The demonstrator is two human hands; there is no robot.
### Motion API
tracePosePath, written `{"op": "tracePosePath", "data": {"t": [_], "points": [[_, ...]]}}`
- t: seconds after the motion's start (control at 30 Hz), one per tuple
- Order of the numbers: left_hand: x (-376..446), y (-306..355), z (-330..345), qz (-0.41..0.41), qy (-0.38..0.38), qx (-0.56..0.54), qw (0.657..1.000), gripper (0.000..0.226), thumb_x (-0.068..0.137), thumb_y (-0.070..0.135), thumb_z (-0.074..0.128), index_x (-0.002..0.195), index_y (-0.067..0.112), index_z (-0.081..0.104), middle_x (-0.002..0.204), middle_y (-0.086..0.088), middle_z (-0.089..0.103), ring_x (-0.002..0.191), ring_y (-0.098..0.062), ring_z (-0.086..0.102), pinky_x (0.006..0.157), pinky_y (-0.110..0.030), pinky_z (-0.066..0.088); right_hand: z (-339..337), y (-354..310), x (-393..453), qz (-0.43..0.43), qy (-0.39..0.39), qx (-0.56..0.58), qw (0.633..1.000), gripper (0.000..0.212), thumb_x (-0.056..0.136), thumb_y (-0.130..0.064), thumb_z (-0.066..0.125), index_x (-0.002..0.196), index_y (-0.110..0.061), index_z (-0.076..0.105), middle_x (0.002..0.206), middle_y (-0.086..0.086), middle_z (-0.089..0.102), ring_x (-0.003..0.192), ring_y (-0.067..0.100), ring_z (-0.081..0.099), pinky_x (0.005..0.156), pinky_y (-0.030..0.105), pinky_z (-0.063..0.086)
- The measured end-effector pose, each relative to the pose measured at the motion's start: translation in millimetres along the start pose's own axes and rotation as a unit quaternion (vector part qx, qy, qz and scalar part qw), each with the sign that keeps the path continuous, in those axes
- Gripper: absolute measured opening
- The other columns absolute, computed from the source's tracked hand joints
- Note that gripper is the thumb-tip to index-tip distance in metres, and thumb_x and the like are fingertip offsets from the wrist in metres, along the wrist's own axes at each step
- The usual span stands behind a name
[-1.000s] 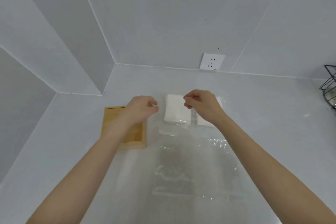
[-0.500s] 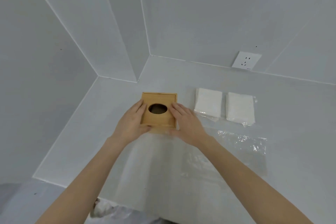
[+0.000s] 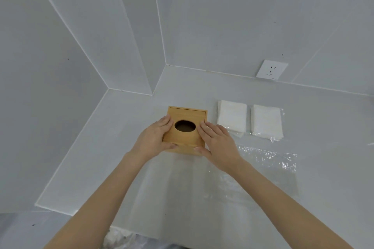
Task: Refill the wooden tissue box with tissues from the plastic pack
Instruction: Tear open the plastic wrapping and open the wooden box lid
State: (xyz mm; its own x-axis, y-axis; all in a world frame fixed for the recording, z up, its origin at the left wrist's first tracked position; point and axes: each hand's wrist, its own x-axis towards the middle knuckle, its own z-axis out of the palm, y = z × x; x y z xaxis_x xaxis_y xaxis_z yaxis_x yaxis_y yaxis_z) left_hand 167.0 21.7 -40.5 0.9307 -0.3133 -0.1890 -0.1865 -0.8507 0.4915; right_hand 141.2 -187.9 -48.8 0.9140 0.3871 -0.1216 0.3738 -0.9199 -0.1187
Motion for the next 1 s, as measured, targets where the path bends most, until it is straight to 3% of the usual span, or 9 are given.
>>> {"op": "tracePosePath", "data": {"t": [0.13, 0.27, 0.37, 0.47, 0.57, 0.67, 0.8, 0.9, 1.0], "points": [[1.4, 0.2, -4.4, 0.003, -0.006, 0.004, 1.000, 0.086, 0.072, 0.037, 0.073, 0.142, 0.017, 0.027, 0.154, 0.005, 0.018, 0.142, -0.006, 0.014, 0.115, -0.026, 0.017, -7.3, 4.0, -2.2, 0.007, 0.003, -0.007, 1.000, 0.064, 0.076, -0.055, 0.032, 0.112, -0.014, 0.067, 0.116, 0.000, 0.070, 0.105, 0.016, 0.066, 0.090, 0.039, 0.051], [8.8, 2.3, -26.1, -0.012, -0.053, -0.044, 0.998, 0.085, 0.067, 0.041, 0.076, 0.139, 0.019, 0.037, 0.151, 0.005, 0.030, 0.140, -0.006, 0.021, 0.114, -0.027, 0.018, -22.8, 11.6, 0.3, -0.022, -0.001, 0.093, 0.995, 0.077, 0.080, -0.062, 0.021, 0.138, -0.015, 0.041, 0.147, 0.002, 0.041, 0.135, 0.017, 0.037, 0.113, 0.034, 0.021], [19.5, 6.1, -48.2, -0.051, -0.069, -0.114, 0.990, 0.073, 0.065, 0.042, 0.077, 0.130, 0.022, 0.050, 0.140, 0.005, 0.048, 0.126, -0.008, 0.042, 0.101, -0.022, 0.030, -40.7, 16.0, 6.1, -0.009, 0.006, 0.202, 0.979, 0.054, 0.091, -0.050, 0.041, 0.134, -0.016, 0.046, 0.136, 0.007, 0.053, 0.127, 0.021, 0.044, 0.105, 0.031, 0.031], [30.2, 8.8, -59.7, -0.080, -0.048, -0.224, 0.970, 0.056, 0.061, 0.051, 0.077, 0.108, 0.022, 0.068, 0.118, 0.001, 0.065, 0.110, -0.008, 0.056, 0.095, -0.024, 0.040, -60.7, 19.5, 15.6, 0.064, 0.000, 0.355, 0.933, 0.039, 0.091, -0.045, 0.047, 0.118, -0.021, 0.061, 0.109, 0.000, 0.065, 0.102, 0.016, 0.057, 0.086, 0.026, 0.041], [40.5, 13.4, -59.6, -0.092, 0.001, -0.266, 0.960, 0.052, 0.058, 0.063, 0.070, 0.087, 0.020, 0.075, 0.096, -0.001, 0.074, 0.092, -0.010, 0.066, 0.085, -0.028, 0.050, -70.8, 19.7, 27.7, 0.121, 0.012, 0.432, 0.893, 0.037, 0.091, -0.048, 0.045, 0.084, -0.018, 0.065, 0.070, -0.005, 0.053, 0.066, 0.012, 0.049, 0.061, 0.022, 0.034], [51.6, 21.2, -55.3, -0.126, 0.047, -0.292, 0.947, 0.056, 0.069, 0.061, 0.065, 0.088, 0.009, 0.073, 0.090, -0.006, 0.074, 0.080, -0.010, 0.069, 0.067, -0.019, 0.046, -70.3, 19.7, 45.3, 0.163, 0.032, 0.461, 0.872, 0.054, 0.089, -0.054, 0.042, 0.083, -0.005, 0.064, 0.079, 0.011, 0.060, 0.077, 0.023, 0.055, 0.070, 0.030, 0.039], [64.7, 29.8, -48.5, -0.186, 0.116, -0.254, 0.942, 0.074, 0.065, 0.074, 0.056, 0.072, 0.000, 0.065, 0.078, -0.014, 0.073, 0.075, -0.021, 0.069, 0.075, -0.035, 0.052, -68.3, 21.5, 62.1, 0.230, 0.045, 0.535, 0.811, 0.067, 0.087, -0.056, 0.045, 0.099, 0.008, 0.062, 0.084, 0.017, 0.064, 0.079, 0.020, 0.057, 0.082, 0.036, 0.050], [68.7, 37.1, -45.5, -0.207, 0.143, -0.223, 0.942, 0.067, 0.064, 0.077, 0.049, 0.064, 0.010, 0.058, 0.078, -0.016, 0.072, 0.073, -0.024, 0.069, 0.078, -0.041, 0.054, -64.5, 22.9, 61.4, 0.252, 0.047, 0.616, 0.745, 0.049, 0.094, -0.039, 0.043, 0.104, 0.005, 0.062, 0.092, 0.010, 0.062, 0.081, 0.018, 0.057, 0.078, 0.028, 0.050], [70.2, 36.0, -41.9, -0.215, 0.146, -0.237, 0.936, 0.065, 0.070, 0.074, 0.047, 0.073, 0.011, 0.064, 0.086, -0.015, 0.073, 0.075, -0.026, 0.069, 0.074, -0.039, 0.054, -59.8, 27.2, 52.0, 0.260, 0.040, 0.652, 0.711, 0.025, 0.095, -0.029, 0.044, 0.104, -0.010, 0.058, 0.107, 0.009, 0.063, 0.094, 0.017, 0.059, 0.092, 0.031, 0.048]]}}
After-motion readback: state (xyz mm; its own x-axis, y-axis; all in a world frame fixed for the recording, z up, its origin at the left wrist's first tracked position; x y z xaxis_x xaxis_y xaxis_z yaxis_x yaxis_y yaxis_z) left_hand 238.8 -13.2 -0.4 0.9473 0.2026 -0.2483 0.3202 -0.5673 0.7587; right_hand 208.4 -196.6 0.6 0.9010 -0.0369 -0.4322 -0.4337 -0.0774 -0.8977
